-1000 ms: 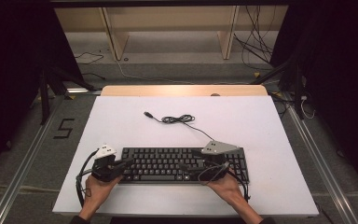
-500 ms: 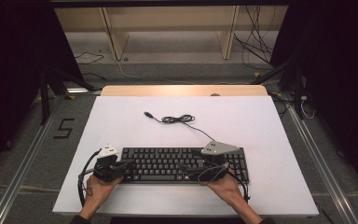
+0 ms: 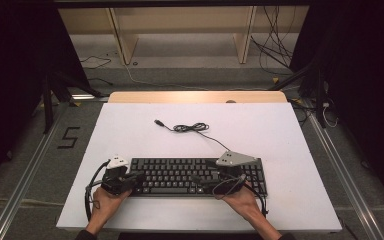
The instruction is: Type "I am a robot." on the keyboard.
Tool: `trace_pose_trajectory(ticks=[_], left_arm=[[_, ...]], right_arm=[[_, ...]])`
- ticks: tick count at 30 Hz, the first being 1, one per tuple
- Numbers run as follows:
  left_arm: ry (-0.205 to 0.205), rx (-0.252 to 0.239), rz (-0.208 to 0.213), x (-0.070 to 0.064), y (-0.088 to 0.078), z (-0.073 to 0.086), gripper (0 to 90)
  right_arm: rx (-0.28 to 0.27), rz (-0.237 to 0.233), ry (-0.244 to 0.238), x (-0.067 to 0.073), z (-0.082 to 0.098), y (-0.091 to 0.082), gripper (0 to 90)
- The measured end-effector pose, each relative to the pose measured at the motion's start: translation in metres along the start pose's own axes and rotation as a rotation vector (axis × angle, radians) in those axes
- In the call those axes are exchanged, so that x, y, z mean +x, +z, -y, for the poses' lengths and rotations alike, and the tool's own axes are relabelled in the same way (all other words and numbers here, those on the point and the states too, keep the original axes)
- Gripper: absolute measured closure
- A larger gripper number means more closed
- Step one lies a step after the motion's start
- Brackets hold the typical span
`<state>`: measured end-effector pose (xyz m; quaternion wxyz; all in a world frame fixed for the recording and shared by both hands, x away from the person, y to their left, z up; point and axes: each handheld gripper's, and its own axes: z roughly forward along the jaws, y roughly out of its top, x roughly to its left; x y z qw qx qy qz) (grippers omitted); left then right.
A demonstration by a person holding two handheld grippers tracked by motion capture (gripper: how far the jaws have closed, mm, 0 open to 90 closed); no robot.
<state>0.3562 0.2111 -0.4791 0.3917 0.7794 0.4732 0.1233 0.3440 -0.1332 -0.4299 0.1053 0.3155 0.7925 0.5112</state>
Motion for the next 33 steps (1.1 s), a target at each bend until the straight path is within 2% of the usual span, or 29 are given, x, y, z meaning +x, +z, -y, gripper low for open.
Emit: trace_pose_trajectory(ticks=[2,4,10,13,16,22,25,29,33], left_arm=[[0.014,0.013,-0.017,-0.001,0.002,0.0,89.3],[0.018,0.026,-0.002,-0.002,0.002,0.0,89.4],[0.018,0.021,-0.02,-0.004,0.002,0.0,89.4],[0.012,0.002,-0.023,-0.003,0.0,-0.001,89.2],[-0.004,-0.046,-0.028,-0.002,-0.007,-0.003,88.9],[-0.02,-0.136,0.016,-0.003,-0.021,-0.005,74.3],[-0.042,-0.152,0.038,-0.004,-0.023,-0.005,65.7],[-0.048,-0.161,0.056,-0.004,-0.023,-0.004,54.8],[-0.047,-0.197,0.079,-0.005,-0.026,-0.004,44.8]], right_arm=[[-0.001,-0.001,0.001,0.0,0.0,0.0,28.0],[0.0,-0.001,0.001,0.0,0.0,0.0,28.0],[0.002,-0.001,-0.001,0.001,0.0,0.001,28.0],[0.0,-0.003,0.0,0.001,0.0,0.001,28.0],[0.003,-0.003,0.0,0.001,0.0,0.002,28.0],[0.006,-0.008,0.0,0.002,0.0,0.004,28.1],[0.004,-0.01,-0.003,0.003,0.0,0.005,28.5],[0.007,-0.015,-0.004,0.004,0.0,0.006,29.7],[0.011,-0.018,-0.006,0.004,0.0,0.008,31.6]])
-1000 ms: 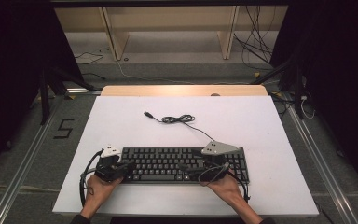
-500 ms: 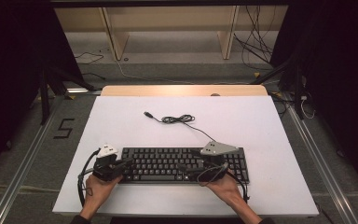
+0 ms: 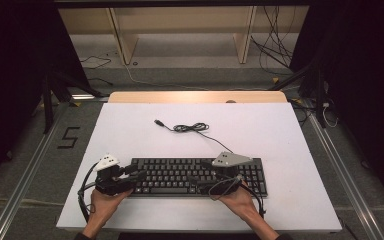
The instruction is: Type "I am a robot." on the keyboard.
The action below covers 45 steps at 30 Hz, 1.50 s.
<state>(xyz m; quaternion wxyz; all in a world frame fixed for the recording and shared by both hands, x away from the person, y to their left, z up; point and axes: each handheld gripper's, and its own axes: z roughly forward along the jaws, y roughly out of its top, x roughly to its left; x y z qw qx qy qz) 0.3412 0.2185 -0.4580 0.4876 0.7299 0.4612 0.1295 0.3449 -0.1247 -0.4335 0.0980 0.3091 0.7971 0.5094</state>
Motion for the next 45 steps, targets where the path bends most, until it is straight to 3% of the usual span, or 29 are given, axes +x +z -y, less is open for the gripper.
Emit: trace_pose_trajectory(ticks=[6,14,29,45], left_arm=[[0.009,-0.053,0.01,-0.003,-0.004,0.0,37.6],[0.002,-0.075,0.003,-0.004,-0.008,-0.001,33.3],[-0.002,-0.108,-0.001,-0.006,-0.013,0.0,28.4],[-0.002,-0.129,0.004,-0.008,-0.015,0.001,25.9]], right_arm=[[0.007,-0.005,-0.003,0.001,0.0,0.004,35.1],[0.013,-0.022,-0.009,0.003,-0.002,0.009,41.7],[0.059,-0.057,-0.029,0.007,-0.004,0.024,63.1],[0.098,-0.06,-0.047,0.011,-0.007,0.039,87.9]])
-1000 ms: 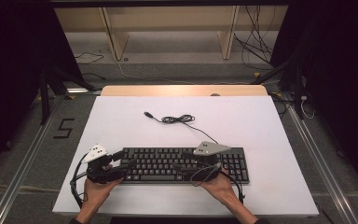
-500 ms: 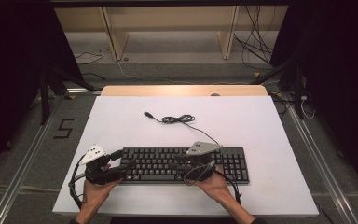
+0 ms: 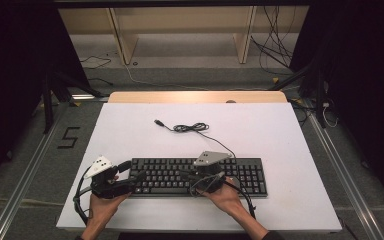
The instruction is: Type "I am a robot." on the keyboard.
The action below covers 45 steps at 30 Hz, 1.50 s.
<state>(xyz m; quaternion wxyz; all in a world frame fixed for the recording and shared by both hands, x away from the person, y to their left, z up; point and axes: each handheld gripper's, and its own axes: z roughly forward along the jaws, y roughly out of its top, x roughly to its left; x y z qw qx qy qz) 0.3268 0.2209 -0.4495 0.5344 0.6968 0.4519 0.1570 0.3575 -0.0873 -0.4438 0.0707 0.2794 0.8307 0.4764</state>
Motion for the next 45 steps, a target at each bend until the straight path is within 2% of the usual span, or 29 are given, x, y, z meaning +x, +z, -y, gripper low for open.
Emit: trace_pose_trajectory(ticks=[8,20,36,45], left_arm=[[0.003,0.001,0.0,-0.001,0.0,0.0,25.4],[0.005,0.001,0.0,0.0,0.0,0.001,25.3],[0.008,0.004,0.001,-0.001,0.001,0.001,25.3],[0.01,0.002,-0.002,0.0,0.0,0.001,25.3]], right_arm=[[0.048,0.001,-0.008,0.0,0.002,0.011,90.0],[0.153,0.017,-0.031,0.001,0.01,0.03,90.0],[0.211,0.051,-0.044,0.001,0.016,0.039,90.0],[0.197,0.056,-0.035,0.003,0.016,0.039,90.0]])
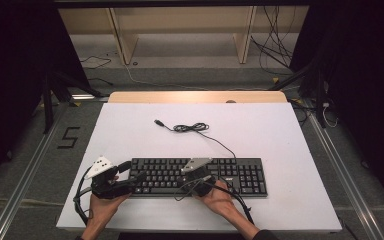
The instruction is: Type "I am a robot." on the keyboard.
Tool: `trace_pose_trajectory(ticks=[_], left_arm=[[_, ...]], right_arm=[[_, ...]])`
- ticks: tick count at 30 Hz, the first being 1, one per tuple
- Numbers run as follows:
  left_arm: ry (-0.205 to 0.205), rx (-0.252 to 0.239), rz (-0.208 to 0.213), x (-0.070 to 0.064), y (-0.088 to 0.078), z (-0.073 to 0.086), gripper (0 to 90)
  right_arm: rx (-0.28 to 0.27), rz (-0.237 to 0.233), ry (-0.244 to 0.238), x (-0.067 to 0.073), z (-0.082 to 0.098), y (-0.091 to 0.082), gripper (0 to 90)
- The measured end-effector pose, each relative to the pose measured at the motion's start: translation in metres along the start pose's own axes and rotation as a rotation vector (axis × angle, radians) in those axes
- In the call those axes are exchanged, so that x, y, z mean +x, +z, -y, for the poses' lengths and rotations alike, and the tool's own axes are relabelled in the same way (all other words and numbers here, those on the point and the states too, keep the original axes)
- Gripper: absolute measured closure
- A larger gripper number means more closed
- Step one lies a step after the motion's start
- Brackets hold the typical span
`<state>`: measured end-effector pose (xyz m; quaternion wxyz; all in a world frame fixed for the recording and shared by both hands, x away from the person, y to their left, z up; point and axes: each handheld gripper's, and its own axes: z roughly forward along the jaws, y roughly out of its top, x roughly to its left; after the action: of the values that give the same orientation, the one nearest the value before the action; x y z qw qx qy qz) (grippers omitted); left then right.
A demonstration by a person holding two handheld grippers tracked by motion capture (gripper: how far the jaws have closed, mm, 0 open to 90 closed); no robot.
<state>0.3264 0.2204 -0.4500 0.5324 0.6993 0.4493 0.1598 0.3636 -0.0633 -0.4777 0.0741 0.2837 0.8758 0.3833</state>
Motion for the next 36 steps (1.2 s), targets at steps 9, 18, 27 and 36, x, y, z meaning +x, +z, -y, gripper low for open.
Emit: trace_pose_trajectory(ticks=[9,18,27,36], left_arm=[[0.005,-0.003,0.004,0.0,0.0,0.0,25.3],[0.006,-0.005,0.006,0.0,0.0,0.0,25.3],[0.011,-0.001,0.008,0.0,0.0,0.0,25.3],[0.013,-0.002,0.008,0.0,0.0,0.0,25.3]], right_arm=[[-0.162,-0.028,0.057,-0.007,-0.005,-0.024,65.0],[-0.244,-0.015,0.085,-0.015,-0.003,-0.045,42.1],[-0.27,-0.023,0.084,-0.013,-0.004,-0.052,31.7],[-0.274,-0.039,0.065,-0.007,-0.005,-0.053,31.2]])
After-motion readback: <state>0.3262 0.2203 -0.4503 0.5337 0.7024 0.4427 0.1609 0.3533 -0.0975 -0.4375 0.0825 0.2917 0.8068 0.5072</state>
